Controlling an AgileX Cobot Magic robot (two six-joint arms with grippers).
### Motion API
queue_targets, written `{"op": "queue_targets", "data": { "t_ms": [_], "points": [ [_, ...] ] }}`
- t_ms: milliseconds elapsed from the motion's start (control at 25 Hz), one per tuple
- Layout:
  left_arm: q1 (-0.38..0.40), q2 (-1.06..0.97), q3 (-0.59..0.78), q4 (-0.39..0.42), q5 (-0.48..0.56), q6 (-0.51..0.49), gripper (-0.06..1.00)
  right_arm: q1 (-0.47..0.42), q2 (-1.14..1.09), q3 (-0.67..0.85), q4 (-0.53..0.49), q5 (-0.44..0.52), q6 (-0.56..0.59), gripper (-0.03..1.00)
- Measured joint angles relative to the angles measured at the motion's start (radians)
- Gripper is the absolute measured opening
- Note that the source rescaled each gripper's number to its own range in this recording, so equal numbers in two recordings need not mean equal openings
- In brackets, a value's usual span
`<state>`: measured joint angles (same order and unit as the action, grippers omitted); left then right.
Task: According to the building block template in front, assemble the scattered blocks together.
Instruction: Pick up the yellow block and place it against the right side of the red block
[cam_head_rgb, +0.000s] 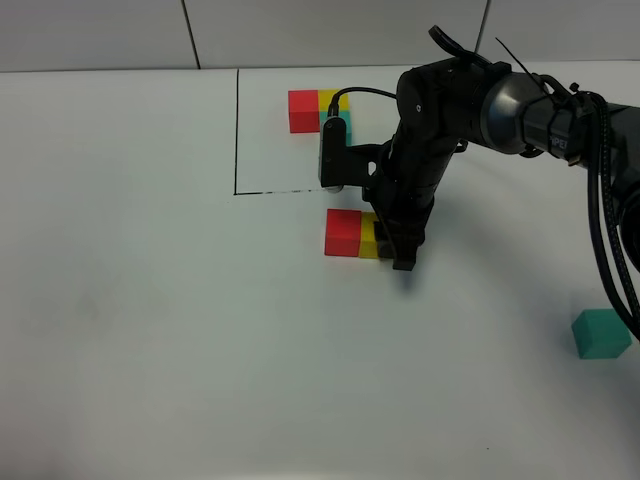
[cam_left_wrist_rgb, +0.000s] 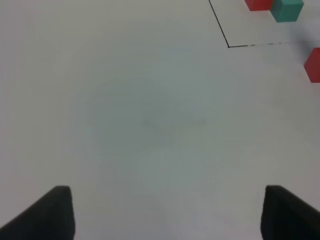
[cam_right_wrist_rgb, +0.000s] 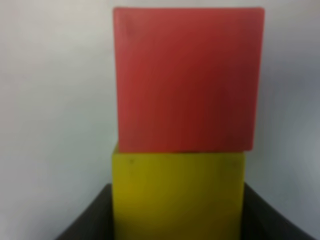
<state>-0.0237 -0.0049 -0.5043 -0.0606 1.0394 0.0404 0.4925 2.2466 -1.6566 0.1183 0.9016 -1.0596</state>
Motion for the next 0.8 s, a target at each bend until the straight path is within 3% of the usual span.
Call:
{"op": "queue_targets", "data": {
  "t_ms": [800],
  "points": [
    [0.0, 0.0, 0.0, 0.0, 0.0, 0.0, 0.96, 0.0, 0.0, 0.0, -0.009, 0.024, -0.105, 0.01]
  ]
}}
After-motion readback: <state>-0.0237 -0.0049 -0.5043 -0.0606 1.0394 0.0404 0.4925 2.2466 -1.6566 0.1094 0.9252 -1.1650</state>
